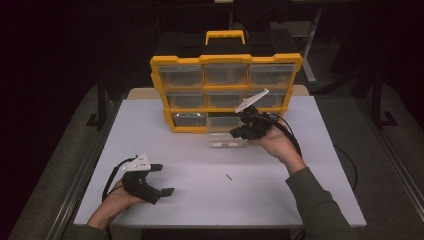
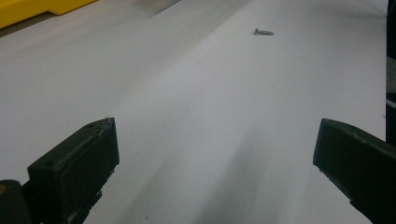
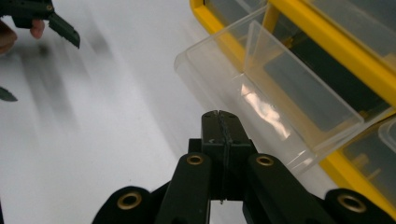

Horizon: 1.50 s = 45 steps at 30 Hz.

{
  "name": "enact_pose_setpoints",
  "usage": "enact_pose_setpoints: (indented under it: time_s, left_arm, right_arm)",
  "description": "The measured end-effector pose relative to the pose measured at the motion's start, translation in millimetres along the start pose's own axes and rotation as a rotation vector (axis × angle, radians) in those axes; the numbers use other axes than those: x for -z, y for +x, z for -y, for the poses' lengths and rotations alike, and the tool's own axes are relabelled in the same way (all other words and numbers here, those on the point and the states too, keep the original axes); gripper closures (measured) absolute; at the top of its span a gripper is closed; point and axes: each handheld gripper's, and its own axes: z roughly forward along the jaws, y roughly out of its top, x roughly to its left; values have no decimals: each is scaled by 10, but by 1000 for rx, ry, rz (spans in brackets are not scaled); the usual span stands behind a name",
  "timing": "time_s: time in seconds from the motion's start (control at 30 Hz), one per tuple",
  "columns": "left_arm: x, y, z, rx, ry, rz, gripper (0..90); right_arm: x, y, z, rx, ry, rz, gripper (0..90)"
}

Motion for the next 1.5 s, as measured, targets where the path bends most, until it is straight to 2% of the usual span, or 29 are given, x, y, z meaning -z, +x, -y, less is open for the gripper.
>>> enact_pose_setpoints:
  time_s: [0.37, 0.53, 0.63, 0.73, 0.83, 1.2, 1.5]
  left_arm:
    - [-5, -6, 2, -1, 2, 1, 2]
    - [2, -10, 3, -13, 1, 4, 2]
    - [-5, -23, 5, -19, -1, 6, 2]
    - [-8, -26, 5, -19, -2, 7, 2]
    - [-9, -25, 6, -21, -2, 6, 2]
    - [-24, -20, 11, -23, 15, 5, 1]
    - [-26, -23, 9, -19, 12, 3, 2]
  right_arm:
    - [-45, 71, 223, 12, 14, -8, 869]
    - [-82, 95, 319, 12, 16, -10, 805]
    - [-109, 113, 380, 10, 10, -8, 737]
    - [-136, 123, 418, 7, 12, -8, 711]
    - [-189, 141, 494, 6, 13, -8, 636]
    - [-323, 229, 635, 8, 21, 1, 484]
    - [-470, 316, 698, 12, 37, -17, 445]
